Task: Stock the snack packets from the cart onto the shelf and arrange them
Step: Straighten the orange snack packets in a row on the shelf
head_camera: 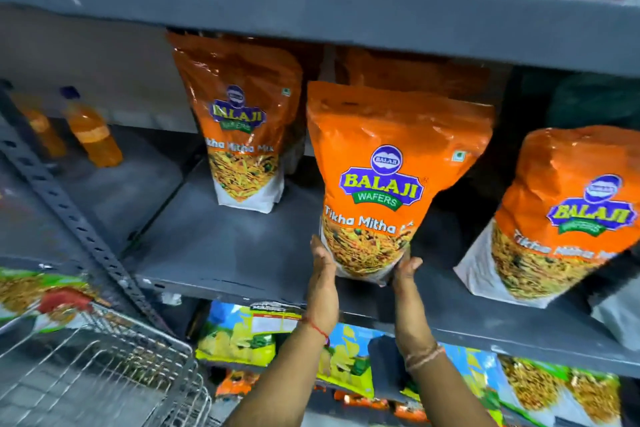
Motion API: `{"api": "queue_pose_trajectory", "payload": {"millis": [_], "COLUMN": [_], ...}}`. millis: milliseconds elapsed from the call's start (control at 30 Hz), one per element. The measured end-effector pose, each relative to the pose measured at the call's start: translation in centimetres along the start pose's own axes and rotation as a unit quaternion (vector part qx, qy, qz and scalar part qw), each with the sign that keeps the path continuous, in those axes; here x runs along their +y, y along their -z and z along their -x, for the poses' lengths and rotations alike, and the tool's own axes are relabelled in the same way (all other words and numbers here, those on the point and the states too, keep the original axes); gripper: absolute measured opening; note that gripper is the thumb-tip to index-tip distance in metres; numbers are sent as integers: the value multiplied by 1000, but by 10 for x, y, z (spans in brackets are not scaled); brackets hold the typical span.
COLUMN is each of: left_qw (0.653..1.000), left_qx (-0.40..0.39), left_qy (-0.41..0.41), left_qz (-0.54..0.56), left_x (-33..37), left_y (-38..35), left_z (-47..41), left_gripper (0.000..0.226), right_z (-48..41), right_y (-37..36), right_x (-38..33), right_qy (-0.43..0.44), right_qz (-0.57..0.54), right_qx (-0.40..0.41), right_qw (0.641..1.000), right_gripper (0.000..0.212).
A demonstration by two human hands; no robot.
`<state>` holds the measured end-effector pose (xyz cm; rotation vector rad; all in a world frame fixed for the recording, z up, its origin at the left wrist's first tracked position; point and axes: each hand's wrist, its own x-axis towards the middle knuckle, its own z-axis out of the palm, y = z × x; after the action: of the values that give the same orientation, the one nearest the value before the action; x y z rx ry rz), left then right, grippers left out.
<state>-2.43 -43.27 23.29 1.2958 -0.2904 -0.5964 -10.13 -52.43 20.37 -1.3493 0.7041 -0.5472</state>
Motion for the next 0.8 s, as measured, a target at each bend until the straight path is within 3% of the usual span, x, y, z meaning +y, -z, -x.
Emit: {"api": "queue_pose_trajectory", "payload": {"millis": [100, 167, 333, 533, 667, 733, 800], "left_qw": [998, 994, 986, 982, 981, 970, 936], "left_qx": [38, 77, 131, 150, 156, 207, 271], "left_qy": [-37, -52, -73, -76, -85, -93, -135], "left_qz": [-44, -56, -66, -83, -81, -88, -178], "left_x": [8, 15, 37, 51, 56, 53, 46], "left_y": [41, 76, 158, 207, 217, 217, 208], "left_z": [-8, -15, -17, -16, -11, -4, 8], "left_gripper": [85, 77, 71, 46, 57, 84, 99], "right_z": [7, 9, 26, 36, 41, 45, 50], "right_y": [-55, -88, -167, -215, -225, -228, -226], "right_x": [-12, -12, -15, -17, -17, -15, -10], "right_qy": [38, 40, 39, 35, 34, 29, 30], "right_qz": [-5, -7, 9, 13, 12, 15, 22], "right_qx": [-36, -84, -160, -198, -203, -209, -187], "right_qw": [999, 996, 986, 980, 979, 977, 982], "right_gripper": [62, 59, 119, 133, 131, 130, 123]}}
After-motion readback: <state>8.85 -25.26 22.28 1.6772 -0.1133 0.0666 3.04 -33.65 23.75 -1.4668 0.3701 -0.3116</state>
